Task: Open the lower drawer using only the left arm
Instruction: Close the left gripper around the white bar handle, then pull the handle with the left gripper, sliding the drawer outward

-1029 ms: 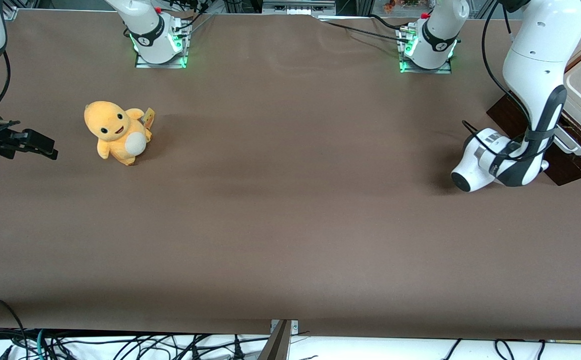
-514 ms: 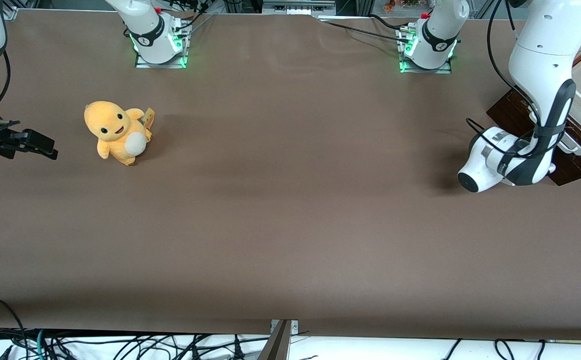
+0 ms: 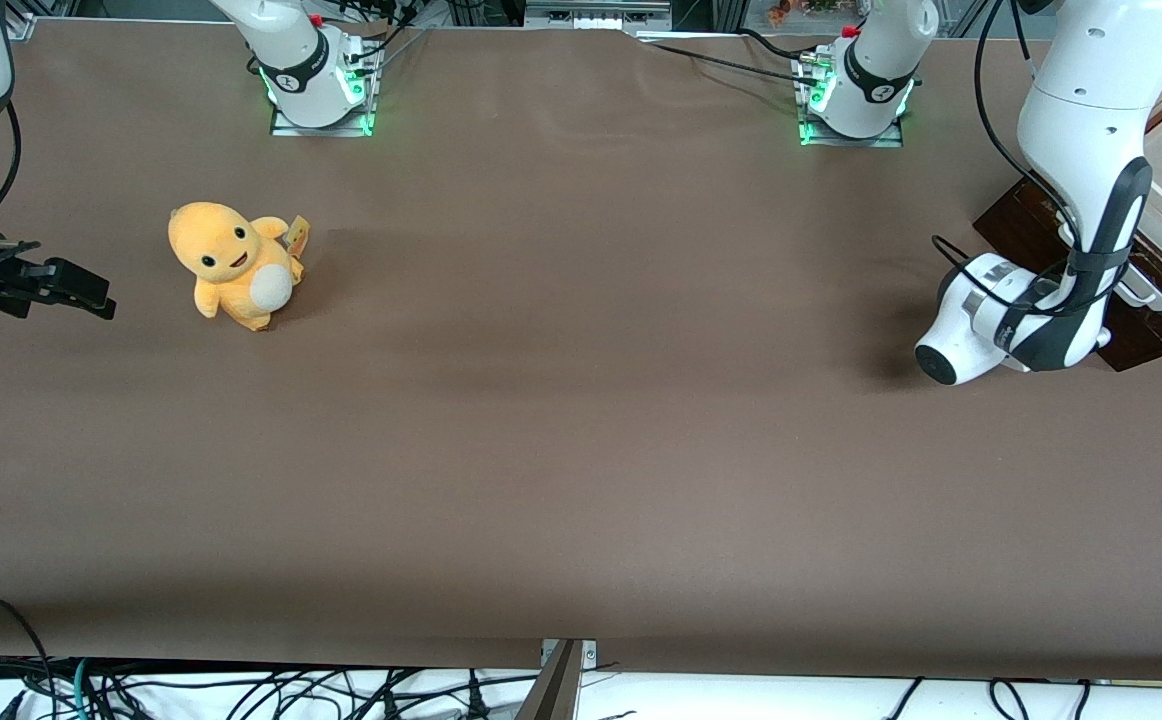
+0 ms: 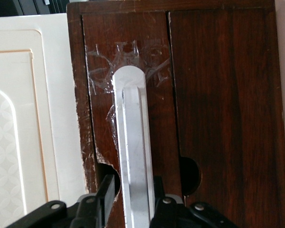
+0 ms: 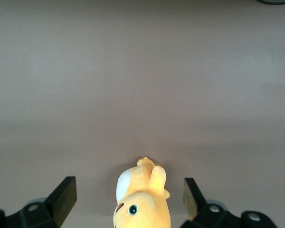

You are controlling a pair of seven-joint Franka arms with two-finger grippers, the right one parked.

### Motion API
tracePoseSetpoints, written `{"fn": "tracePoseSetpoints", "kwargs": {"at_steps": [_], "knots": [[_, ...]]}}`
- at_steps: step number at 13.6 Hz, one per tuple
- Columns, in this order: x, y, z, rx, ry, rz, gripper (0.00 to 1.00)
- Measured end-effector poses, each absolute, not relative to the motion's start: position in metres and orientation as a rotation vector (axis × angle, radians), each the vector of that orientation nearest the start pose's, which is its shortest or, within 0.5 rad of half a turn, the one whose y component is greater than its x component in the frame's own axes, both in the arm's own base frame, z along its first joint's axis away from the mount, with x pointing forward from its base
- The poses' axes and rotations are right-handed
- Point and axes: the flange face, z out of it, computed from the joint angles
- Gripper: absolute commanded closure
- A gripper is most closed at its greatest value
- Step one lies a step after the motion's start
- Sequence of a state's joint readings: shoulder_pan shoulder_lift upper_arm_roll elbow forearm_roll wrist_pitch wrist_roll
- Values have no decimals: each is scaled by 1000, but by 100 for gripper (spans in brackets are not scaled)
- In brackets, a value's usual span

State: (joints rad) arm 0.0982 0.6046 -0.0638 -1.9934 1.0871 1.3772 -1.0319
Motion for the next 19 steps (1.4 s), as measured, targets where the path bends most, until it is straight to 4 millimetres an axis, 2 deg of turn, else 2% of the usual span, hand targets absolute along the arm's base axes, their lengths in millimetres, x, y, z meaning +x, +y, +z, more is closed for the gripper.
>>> {"fn": "tracePoseSetpoints", "kwargs": {"at_steps": [4, 16, 19], "knots": [[498, 124, 171, -1660, -427, 465, 91], [501, 121, 173, -1669, -437, 460, 91], [505, 114, 174, -1679, -433, 450, 91]]}}
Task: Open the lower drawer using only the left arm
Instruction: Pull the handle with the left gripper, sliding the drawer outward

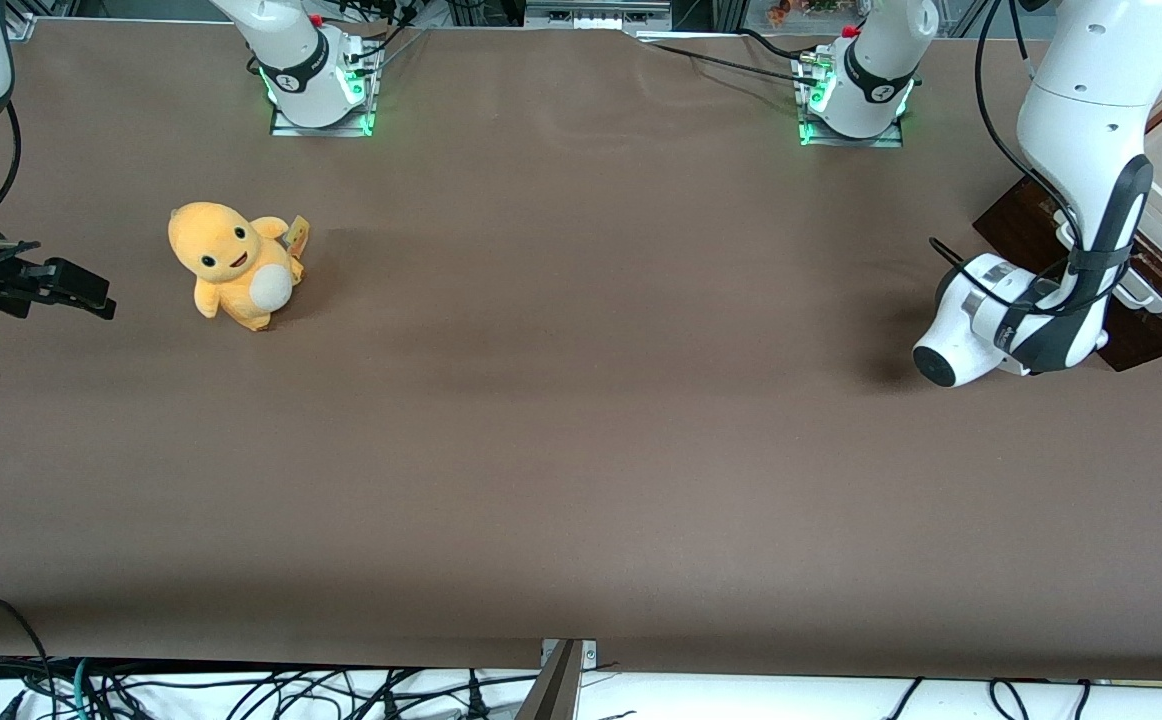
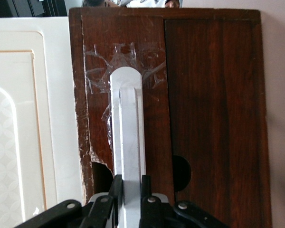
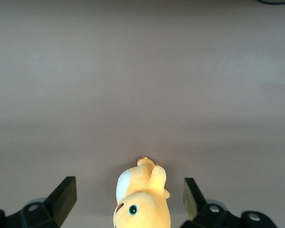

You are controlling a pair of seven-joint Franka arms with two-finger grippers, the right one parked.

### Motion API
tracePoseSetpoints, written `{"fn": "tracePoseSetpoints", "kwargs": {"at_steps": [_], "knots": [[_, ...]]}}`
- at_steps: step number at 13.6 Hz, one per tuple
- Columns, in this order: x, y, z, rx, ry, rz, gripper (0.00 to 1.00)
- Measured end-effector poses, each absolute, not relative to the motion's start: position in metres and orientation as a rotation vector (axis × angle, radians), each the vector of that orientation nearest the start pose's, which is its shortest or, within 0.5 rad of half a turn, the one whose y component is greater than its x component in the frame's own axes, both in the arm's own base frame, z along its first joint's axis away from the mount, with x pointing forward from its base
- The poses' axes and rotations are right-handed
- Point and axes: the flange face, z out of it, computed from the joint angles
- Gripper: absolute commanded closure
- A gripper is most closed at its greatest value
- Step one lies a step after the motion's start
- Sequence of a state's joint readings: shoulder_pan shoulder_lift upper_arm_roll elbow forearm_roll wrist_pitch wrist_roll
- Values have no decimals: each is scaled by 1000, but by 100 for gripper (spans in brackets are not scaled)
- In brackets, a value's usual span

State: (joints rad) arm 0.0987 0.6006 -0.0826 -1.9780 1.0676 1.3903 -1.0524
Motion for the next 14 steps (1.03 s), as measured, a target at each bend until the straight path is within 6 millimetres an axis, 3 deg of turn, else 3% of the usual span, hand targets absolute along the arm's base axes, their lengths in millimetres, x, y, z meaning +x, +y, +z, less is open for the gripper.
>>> {"fn": "tracePoseSetpoints", "kwargs": {"at_steps": [14], "knots": [[516, 99, 174, -1691, -436, 440, 90]]}}
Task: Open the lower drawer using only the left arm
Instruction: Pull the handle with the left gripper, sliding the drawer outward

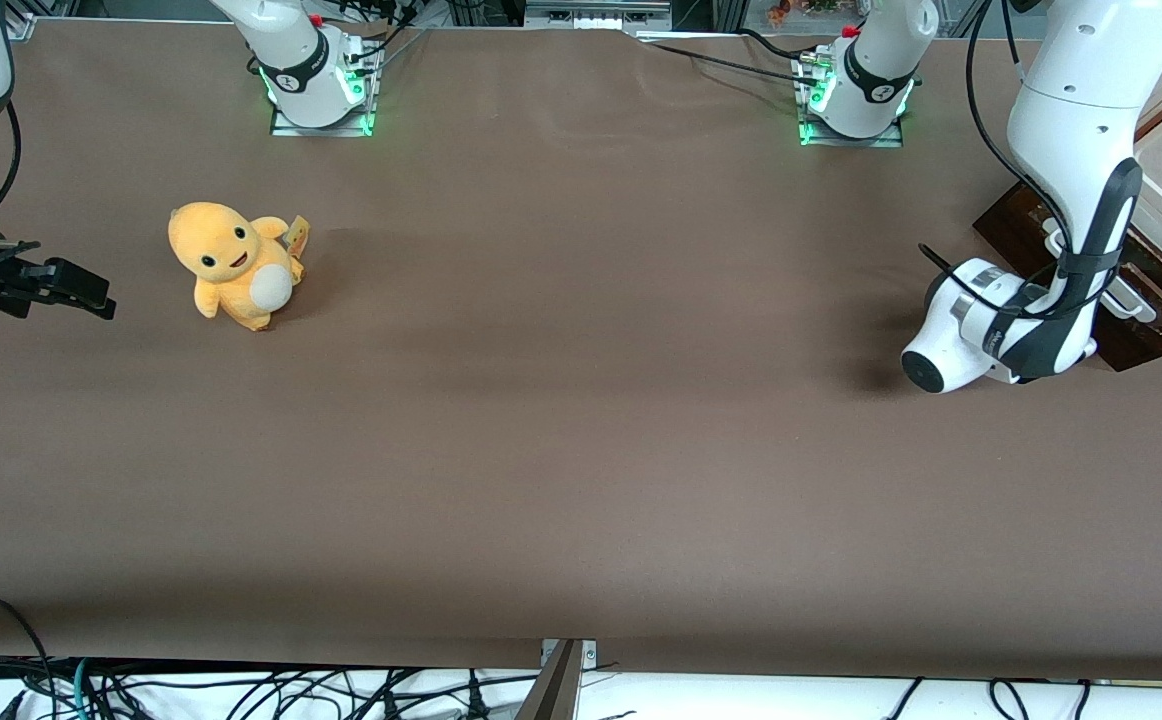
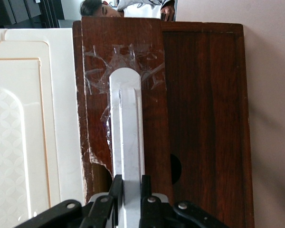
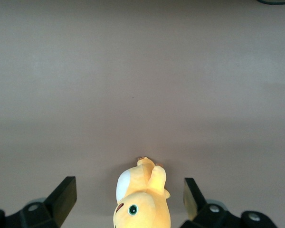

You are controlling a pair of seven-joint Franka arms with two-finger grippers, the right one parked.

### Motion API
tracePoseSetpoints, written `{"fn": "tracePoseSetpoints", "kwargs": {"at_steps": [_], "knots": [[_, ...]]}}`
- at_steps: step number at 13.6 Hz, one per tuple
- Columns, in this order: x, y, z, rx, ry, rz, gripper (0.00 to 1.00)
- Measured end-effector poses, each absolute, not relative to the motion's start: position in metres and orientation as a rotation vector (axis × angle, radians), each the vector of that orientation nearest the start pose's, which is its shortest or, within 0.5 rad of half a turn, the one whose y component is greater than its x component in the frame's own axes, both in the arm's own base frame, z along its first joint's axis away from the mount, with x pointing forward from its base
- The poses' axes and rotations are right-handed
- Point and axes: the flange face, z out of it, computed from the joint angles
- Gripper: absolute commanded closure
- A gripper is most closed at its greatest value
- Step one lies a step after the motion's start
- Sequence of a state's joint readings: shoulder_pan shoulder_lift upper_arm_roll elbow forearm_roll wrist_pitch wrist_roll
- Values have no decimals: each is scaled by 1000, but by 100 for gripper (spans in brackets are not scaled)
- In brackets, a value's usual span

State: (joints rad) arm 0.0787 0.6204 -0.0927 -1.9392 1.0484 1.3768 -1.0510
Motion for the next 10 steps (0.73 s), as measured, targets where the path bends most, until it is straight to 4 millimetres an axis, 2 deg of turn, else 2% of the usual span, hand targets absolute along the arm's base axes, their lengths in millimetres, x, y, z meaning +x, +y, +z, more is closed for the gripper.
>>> {"fn": "tracePoseSetpoints", "kwargs": {"at_steps": [5, 10], "knots": [[518, 98, 171, -1684, -438, 446, 90], [524, 84, 172, -1688, -422, 425, 90]]}}
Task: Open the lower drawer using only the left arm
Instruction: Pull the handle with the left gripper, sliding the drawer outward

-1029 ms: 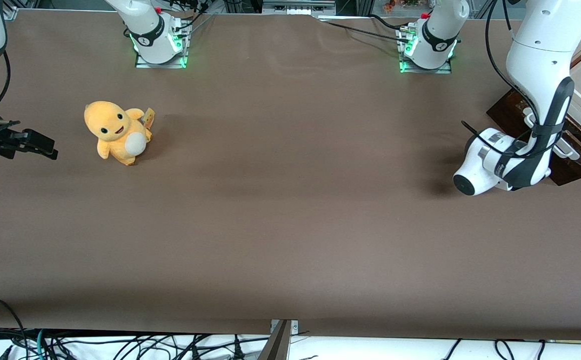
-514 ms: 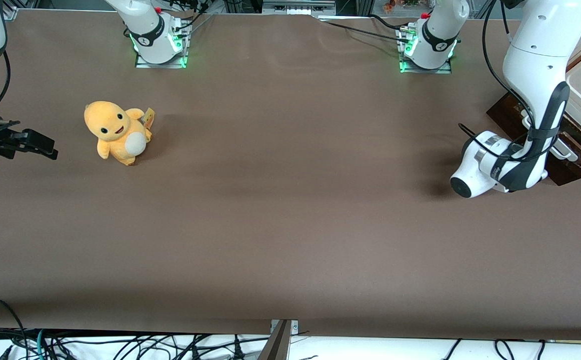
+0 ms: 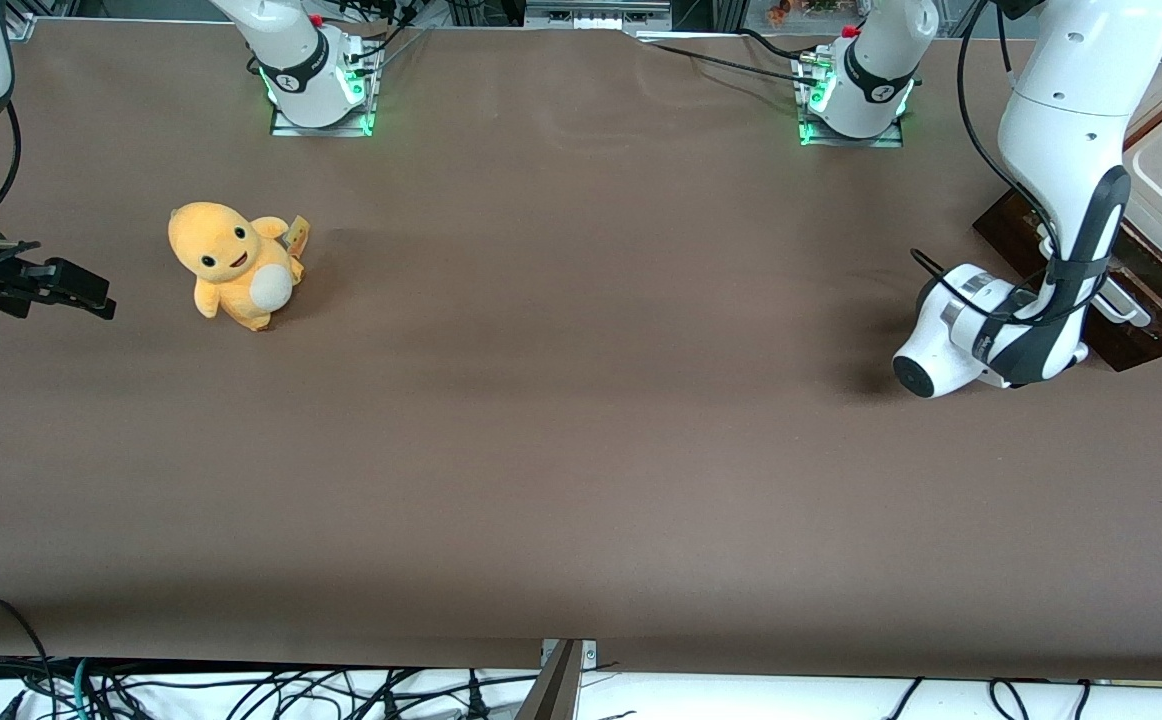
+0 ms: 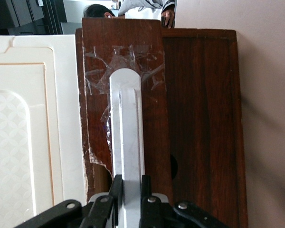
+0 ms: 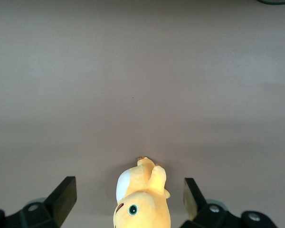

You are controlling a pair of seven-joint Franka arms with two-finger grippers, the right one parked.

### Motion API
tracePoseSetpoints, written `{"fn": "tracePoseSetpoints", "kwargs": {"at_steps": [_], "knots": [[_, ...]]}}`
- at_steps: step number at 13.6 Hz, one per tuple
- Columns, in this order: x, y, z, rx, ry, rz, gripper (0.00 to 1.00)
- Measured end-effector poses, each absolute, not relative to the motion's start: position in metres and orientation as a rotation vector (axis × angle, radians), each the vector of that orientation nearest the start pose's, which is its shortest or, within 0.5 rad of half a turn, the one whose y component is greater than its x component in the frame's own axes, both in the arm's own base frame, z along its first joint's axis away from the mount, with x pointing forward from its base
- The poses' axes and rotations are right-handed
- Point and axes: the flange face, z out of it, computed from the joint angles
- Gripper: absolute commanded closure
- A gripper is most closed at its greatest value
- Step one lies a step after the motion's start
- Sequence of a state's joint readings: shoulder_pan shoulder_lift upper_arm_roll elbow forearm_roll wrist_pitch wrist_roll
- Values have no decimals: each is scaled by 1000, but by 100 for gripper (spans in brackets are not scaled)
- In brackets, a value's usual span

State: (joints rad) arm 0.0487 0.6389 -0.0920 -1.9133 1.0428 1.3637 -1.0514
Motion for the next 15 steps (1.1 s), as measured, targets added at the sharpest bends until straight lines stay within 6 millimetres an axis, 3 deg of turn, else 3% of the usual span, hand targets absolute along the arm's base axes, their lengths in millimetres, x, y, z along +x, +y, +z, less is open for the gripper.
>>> {"fn": "tracePoseSetpoints", "kwargs": {"at_steps": [4, 15], "knots": [[530, 69, 173, -1696, -407, 402, 89], [538, 52, 175, -1702, -394, 374, 89]]}}
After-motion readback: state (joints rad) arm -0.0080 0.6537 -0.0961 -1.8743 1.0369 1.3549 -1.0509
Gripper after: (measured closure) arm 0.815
